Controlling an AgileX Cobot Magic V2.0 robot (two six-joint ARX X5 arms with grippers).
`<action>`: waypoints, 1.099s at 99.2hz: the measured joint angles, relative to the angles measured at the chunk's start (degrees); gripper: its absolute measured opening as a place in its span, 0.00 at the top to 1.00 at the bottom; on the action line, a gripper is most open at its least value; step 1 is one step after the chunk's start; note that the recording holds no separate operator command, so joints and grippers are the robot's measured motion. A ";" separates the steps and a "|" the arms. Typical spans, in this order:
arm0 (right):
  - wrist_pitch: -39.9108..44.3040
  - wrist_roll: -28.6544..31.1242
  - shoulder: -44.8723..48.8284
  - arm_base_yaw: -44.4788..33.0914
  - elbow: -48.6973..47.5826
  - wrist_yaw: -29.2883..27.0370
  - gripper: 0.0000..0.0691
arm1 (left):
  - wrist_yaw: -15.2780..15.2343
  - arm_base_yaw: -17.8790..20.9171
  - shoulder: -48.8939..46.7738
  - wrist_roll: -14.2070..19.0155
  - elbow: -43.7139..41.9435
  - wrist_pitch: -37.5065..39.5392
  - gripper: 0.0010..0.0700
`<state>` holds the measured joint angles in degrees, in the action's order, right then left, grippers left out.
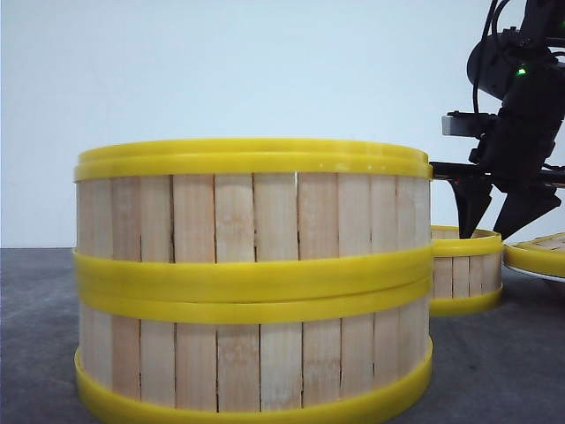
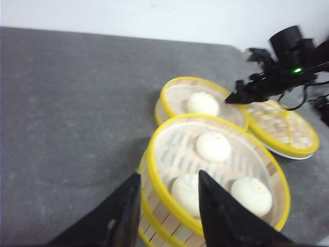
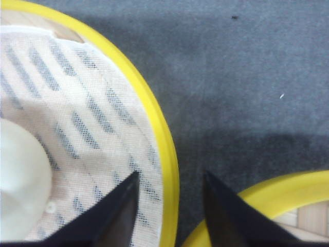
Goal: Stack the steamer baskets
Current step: 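Reach the right gripper to the rim of the basket holding one bun, then grasp the rim with the right gripper and lift the basket over the stack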
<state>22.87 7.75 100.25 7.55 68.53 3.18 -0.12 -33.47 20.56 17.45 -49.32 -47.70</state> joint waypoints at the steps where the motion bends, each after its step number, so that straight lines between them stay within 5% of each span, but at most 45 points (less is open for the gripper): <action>1: 0.00 0.00 0.02 0.00 0.00 -0.02 0.71 | 0.00 0.00 0.00 0.00 0.00 -0.07 0.73; 40: -1.29 0.15 2.23 0.24 0.11 -1.62 0.96 | 0.00 0.00 0.00 0.00 0.00 -0.11 0.73; 67: -1.88 1.92 2.25 0.24 0.72 -1.70 0.96 | -0.52 0.00 0.00 0.00 0.00 -1.27 0.73; 109: 11.52 2.78 -1.53 0.02 17.46 -1.84 0.96 | -1.25 0.00 0.00 -0.02 0.00 -3.58 0.73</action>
<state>34.39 10.52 98.72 7.57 86.00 1.34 -1.37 -33.47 20.56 17.43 -49.32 -51.29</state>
